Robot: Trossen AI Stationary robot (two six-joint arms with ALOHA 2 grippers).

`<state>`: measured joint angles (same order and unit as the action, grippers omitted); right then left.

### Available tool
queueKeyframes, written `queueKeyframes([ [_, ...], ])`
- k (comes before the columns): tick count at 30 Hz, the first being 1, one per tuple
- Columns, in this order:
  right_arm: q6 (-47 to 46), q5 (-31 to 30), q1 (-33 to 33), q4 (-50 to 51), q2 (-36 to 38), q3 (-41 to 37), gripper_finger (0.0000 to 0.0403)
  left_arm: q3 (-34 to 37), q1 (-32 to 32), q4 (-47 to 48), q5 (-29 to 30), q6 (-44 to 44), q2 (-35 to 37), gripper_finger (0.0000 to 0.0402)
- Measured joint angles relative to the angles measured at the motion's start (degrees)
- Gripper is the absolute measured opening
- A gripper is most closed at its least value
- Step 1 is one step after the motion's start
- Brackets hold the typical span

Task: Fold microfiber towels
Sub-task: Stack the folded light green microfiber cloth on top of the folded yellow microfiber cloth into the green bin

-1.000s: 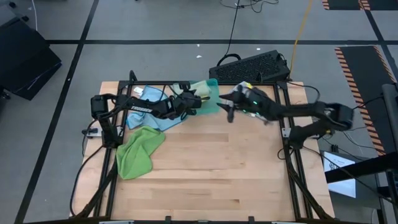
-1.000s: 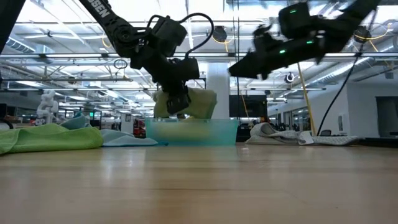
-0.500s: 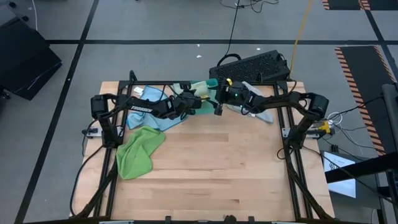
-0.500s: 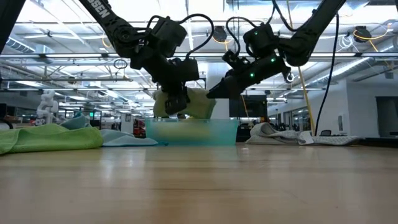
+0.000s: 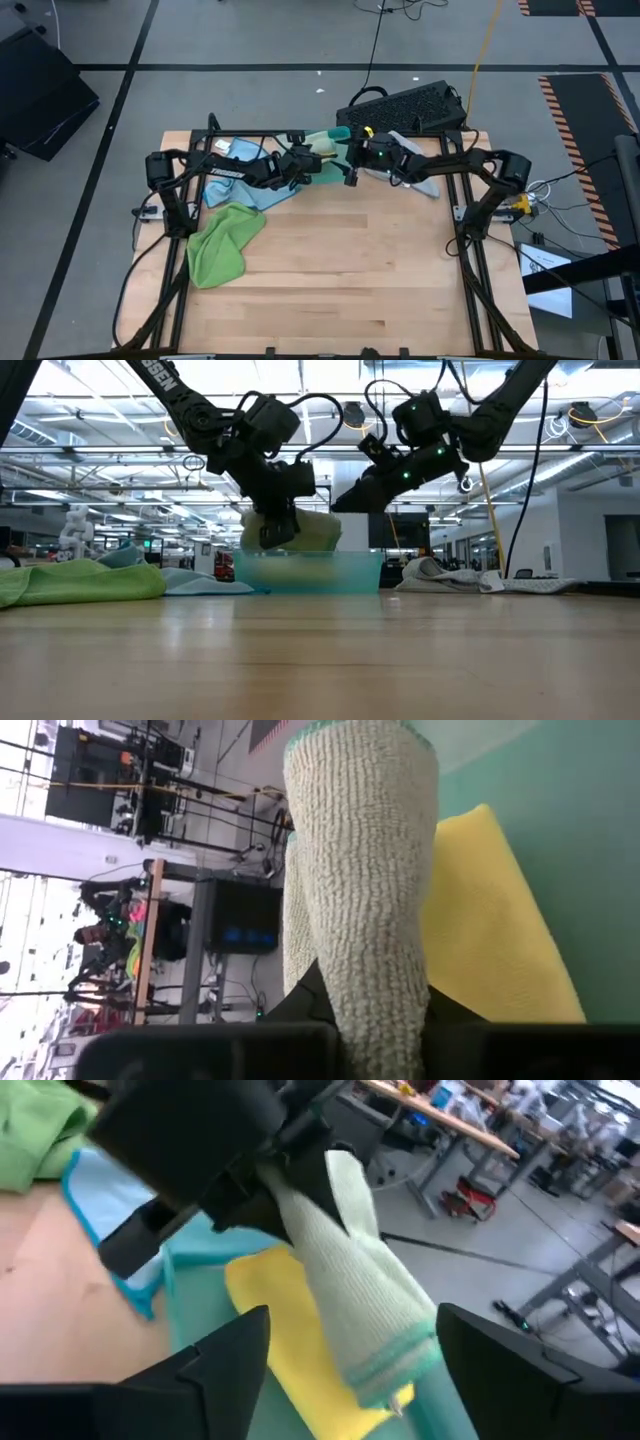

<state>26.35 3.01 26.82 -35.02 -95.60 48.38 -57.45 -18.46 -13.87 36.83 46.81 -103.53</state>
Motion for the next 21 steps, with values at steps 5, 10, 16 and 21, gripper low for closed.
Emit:
queueKeyframes([
  [5, 0.34, 1.78, 2.15, -3.86, -2.39, 0.0, 0.0296, 0.0, -0.01, -0.56, -0.37, -0.04, 0.0, 0.0022],
  [10, -0.87, 6.17, 4.22, -1.51, -6.2, 2.77, 0.0277, 0.0, -0.06, -2.33, -0.86, 1.11, 0.0, 0.0027],
  [16, -1.44, 7.47, 4.6, 4.02, -9.89, 7.88, 0.0257, 0.0, -0.3, -0.81, -2.32, 0.45, 0.0, 0.0029],
  [21, -1.64, 3.04, 4.51, 9.76, -8.02, 8.46, 0.0236, 0.0, -0.87, -0.07, -2.04, 1.11, 0.0, 0.003],
])
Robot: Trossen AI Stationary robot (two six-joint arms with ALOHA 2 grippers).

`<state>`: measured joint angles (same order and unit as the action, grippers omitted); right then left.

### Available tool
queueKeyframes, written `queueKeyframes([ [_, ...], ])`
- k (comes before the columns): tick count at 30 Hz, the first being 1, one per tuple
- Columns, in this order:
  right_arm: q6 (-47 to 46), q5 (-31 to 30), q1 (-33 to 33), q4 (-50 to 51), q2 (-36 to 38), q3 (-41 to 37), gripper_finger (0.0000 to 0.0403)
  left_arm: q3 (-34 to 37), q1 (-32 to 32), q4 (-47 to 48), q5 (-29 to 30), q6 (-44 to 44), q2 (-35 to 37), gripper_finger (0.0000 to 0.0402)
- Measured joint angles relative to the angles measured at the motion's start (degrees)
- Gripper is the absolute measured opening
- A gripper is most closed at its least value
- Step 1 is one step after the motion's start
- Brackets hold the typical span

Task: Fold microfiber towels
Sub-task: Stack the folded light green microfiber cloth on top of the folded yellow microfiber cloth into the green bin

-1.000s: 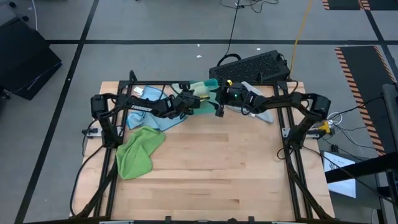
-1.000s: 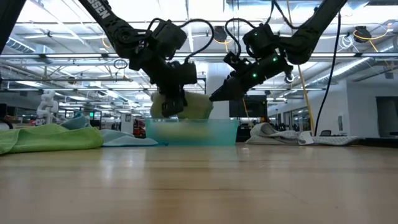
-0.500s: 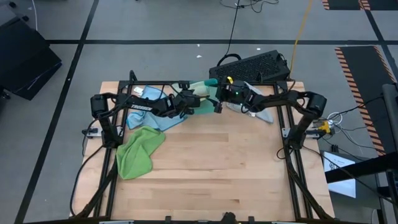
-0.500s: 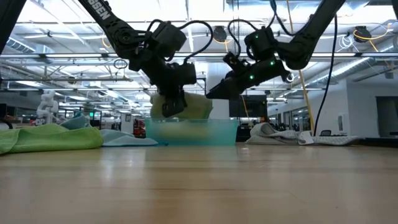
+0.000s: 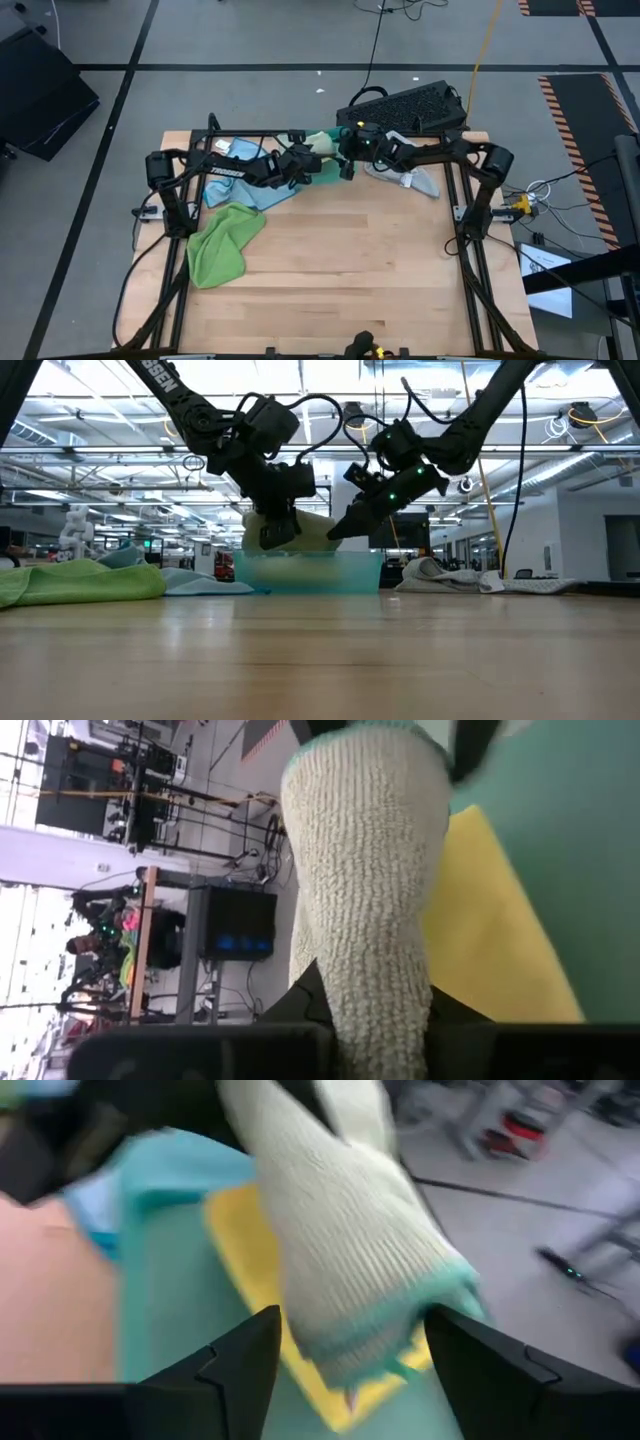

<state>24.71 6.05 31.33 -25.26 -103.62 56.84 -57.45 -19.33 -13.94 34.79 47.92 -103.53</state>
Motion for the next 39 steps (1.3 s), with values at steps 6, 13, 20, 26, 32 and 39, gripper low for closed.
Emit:
queueKeyframes([
  [6, 0.35, -1.37, 0.07, -0.32, 3.08, 0.0, 0.0243, -0.02, -1.86, 0.48, -1.06, -0.54, 0.04, 0.003],
  [13, 0.09, 1.8, 0.25, -4.57, 1.43, 0.0, 0.0283, -0.02, -2.45, 0.1, -1.86, -0.36, 0.04, 0.003],
  [20, 0.82, 5.58, 0.84, -3.94, -2.89, 3.05, 0.0271, -0.02, -2.49, -1.08, -5.5, 0.97, 0.04, 0.003],
  [26, 1.68, 5.0, 0.68, -1.53, -3.36, 3.98, 0.0218, -0.02, -2.68, -1.14, -6.29, 2.46, 0.04, 0.0031],
  [32, 1.55, 6.17, 0.68, -1.64, -4.09, 3.96, 0.0122, -0.02, -2.83, -1.03, -6.29, 3.37, 0.04, 0.0031],
  [39, 1.55, 6.66, 0.68, -1.45, -4.76, 3.96, 0.0017, -0.04, -4.5, 2.41, -10.71, 1.36, 0.04, 0.0042],
])
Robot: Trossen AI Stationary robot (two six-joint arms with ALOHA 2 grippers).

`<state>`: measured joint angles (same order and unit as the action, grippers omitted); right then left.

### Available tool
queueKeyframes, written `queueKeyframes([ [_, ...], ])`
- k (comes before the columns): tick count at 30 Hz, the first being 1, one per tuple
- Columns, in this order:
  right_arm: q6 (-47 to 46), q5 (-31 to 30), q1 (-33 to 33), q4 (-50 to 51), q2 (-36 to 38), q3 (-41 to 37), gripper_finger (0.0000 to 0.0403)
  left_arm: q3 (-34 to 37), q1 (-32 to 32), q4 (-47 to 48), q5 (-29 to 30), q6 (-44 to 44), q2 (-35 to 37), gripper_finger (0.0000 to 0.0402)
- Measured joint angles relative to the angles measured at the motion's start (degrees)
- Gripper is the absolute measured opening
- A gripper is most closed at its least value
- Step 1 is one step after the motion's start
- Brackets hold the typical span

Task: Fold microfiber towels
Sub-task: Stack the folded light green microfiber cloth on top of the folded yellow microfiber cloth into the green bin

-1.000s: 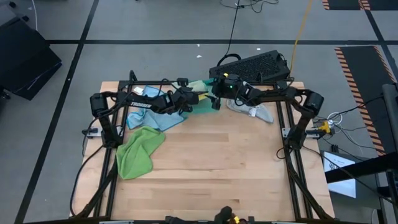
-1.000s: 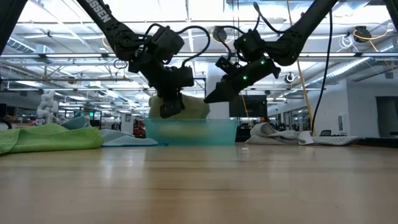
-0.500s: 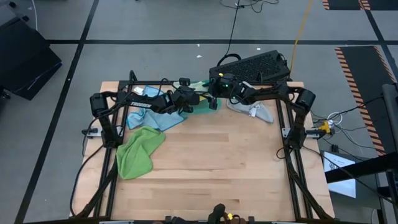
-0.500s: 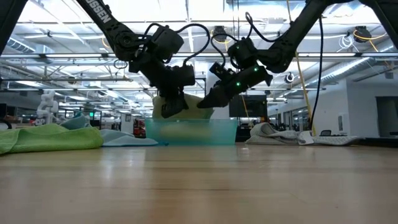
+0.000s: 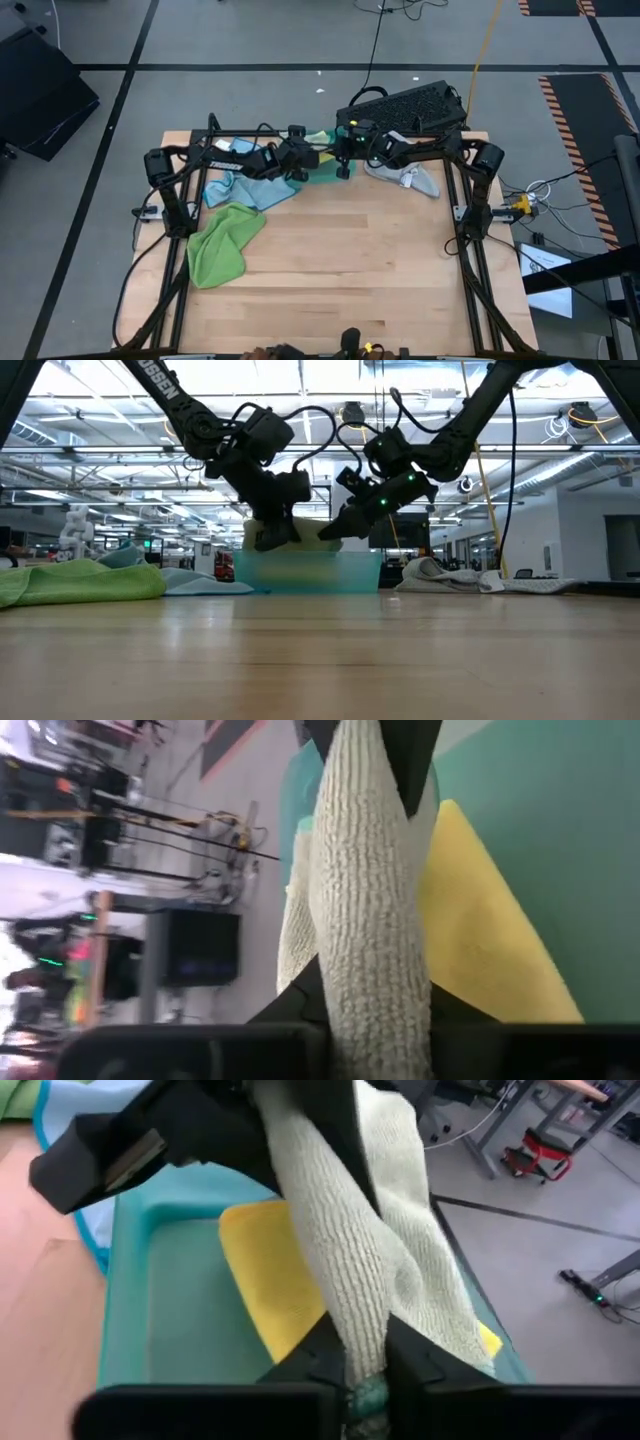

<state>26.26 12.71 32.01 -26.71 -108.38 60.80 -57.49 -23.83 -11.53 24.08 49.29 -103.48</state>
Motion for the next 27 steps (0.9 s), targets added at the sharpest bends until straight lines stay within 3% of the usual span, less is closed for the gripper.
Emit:
queueKeyframes([
  [6, -0.73, 2.55, 0.21, 0.58, -0.35, 0.0, 0.0031, 0.0, -1.69, 2.61, -4.34, -6.38, 0.0, 0.0133],
  [10, -0.92, 2.62, 0.24, 2.02, -0.35, 0.0, 0.0027, 0.0, -1.45, 2.62, -4.35, -9.27, 0.2, 0.0204],
  [14, -0.67, 2.7, 0.24, 2.35, -0.33, 0.0, 0.002, 0.04, -0.33, 3.16, -4.63, -11.98, 2.19, 0.0246],
  [21, -0.51, 4.13, 0.24, 3.58, -0.33, 0.0, 0.0027, 0.04, -0.16, 9.73, -14.53, -20.77, 8.49, 0.0264],
  [27, 0.48, 4.13, 0.15, 3.52, -0.33, 0.0, 0.0032, 0.02, -0.66, 10.29, -15.92, -35.18, 10.59, 0.0223],
])
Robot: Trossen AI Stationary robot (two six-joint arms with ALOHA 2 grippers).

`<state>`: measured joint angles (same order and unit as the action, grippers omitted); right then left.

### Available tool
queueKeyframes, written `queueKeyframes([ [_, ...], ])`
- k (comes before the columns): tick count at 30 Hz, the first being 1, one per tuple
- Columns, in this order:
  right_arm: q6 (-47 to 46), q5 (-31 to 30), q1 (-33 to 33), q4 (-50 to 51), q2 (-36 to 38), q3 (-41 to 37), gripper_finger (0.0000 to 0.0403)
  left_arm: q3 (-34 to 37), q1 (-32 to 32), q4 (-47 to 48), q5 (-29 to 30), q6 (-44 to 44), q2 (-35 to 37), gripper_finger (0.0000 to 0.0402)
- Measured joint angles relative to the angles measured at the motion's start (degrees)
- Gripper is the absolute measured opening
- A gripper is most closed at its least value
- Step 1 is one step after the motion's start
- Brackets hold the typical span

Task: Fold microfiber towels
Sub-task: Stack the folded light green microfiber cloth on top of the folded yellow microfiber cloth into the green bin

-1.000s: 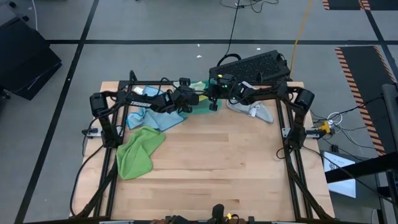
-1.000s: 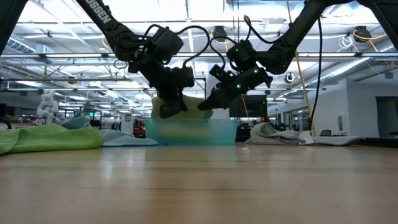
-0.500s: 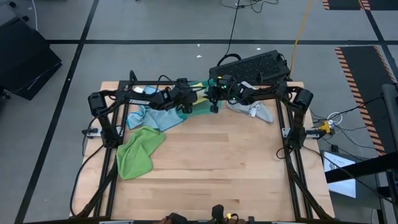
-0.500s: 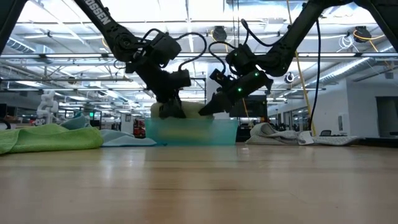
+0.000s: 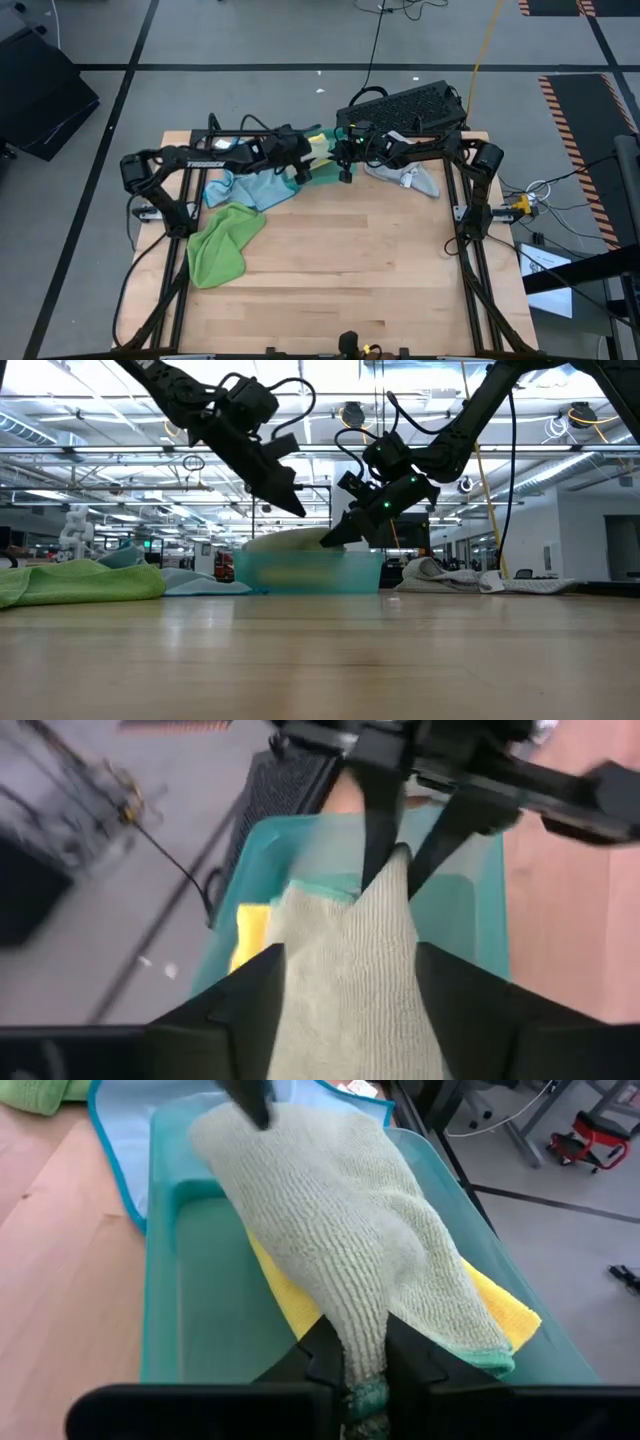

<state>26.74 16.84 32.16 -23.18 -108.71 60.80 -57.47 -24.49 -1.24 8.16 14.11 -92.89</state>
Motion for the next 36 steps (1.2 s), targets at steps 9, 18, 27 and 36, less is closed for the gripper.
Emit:
queueKeyframes([
  [9, -0.87, 3.03, 0.73, 1.72, 0.61, 0.0, 0.0121, 0.04, -0.97, 3.56, -0.57, -7.72, -5.38, 0.0105],
  [18, -1.8, 7.4, 2.6, 19.28, 9.54, -0.04, 0.0184, 0.07, -2.99, 7.9, -0.84, -8.97, -6.02, 0.0073],
  [27, -3.68, 7.24, 1.57, 24.49, 26.85, -8.68, 0.0181, -0.06, -1.14, 1.43, -3.36, -11.92, 1.01, 0.0072],
  [36, -7.22, -0.78, -2.95, 15.71, 40.11, -23.63, 0.0181, 0.04, 4.21, -6.11, -11.13, -3.79, -4.49, 0.0071],
])
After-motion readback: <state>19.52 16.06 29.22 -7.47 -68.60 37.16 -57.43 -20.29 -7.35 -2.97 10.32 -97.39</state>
